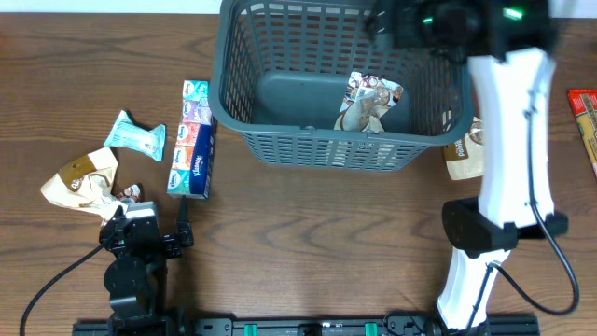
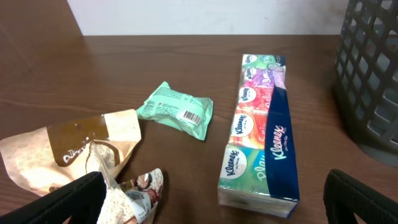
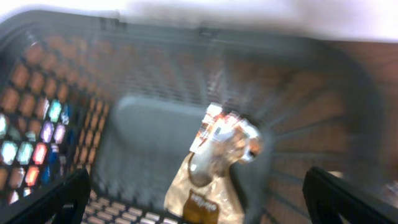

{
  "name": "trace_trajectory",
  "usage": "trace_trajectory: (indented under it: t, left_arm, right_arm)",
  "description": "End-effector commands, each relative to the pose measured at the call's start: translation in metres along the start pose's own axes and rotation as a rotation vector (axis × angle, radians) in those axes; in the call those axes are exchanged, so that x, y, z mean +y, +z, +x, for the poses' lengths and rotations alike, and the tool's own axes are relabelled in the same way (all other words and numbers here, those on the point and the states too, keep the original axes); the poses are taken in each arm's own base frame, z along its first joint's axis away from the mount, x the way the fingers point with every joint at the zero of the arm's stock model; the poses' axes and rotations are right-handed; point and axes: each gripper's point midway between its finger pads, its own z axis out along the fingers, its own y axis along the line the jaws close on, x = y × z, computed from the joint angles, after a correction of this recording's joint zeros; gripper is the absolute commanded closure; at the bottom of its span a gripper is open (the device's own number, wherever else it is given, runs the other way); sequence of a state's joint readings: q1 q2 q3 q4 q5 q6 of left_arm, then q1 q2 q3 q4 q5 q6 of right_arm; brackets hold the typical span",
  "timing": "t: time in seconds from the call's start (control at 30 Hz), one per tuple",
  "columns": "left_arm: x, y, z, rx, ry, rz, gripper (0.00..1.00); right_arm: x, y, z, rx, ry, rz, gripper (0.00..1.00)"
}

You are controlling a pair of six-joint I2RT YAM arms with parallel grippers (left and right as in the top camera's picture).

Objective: Pack container
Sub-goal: 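Open the right gripper to drop the pouch into the basket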

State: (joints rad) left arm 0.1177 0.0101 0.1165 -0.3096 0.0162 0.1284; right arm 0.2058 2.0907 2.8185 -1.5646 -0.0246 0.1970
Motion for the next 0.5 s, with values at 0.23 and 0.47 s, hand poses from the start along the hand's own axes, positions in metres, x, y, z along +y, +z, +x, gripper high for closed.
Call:
trace_trajectory:
  t: [0.23, 0.47]
  left_arm:
    - [-0.001, 0.002, 0.011, 0.031, 0.001, 0.003, 0.01]
    - [-0.001, 0.002, 0.011, 0.031, 0.001, 0.003, 0.01]
  right_arm:
    - [-0.147, -0.142, -0.014, -0.387, 0.668, 0.387, 0.01]
    - [-0.196, -0.149, 0.0, -0.419, 0.916, 0.47, 0.01]
